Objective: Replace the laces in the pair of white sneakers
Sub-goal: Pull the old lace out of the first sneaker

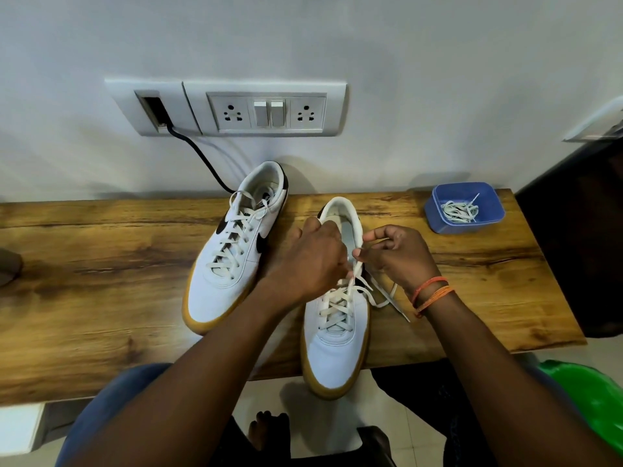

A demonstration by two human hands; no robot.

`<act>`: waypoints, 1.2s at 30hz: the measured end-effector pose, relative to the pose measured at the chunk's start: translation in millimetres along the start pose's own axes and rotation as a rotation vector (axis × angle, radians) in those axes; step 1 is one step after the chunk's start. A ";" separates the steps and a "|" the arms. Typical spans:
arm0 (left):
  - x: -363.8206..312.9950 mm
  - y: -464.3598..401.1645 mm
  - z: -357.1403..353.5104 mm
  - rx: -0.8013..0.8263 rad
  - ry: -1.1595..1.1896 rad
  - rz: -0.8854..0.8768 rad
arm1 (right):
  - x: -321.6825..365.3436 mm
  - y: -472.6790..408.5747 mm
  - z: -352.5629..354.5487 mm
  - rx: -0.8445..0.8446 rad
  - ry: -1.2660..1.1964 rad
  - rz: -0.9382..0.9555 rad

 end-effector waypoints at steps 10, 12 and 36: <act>56.8 4.3 33.8 0.203 -0.011 0.179 | -2.8 -2.2 1.9 -0.009 -0.004 -0.016; 68.8 11.3 22.4 0.346 -0.099 0.308 | -2.0 -2.1 1.7 -0.013 0.006 -0.012; -6.1 4.1 -19.9 0.197 0.034 -0.046 | 5.5 -3.1 3.1 -0.016 0.106 0.049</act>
Point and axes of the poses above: each hand's wrist, its own y-axis away from the middle knuckle, its own z-axis out of the back of the hand, x = y × z, the point moved 5 cm from there along -y, towards the middle knuckle, and after that the axes turned 10 degrees about y, right-handed, at the moved point
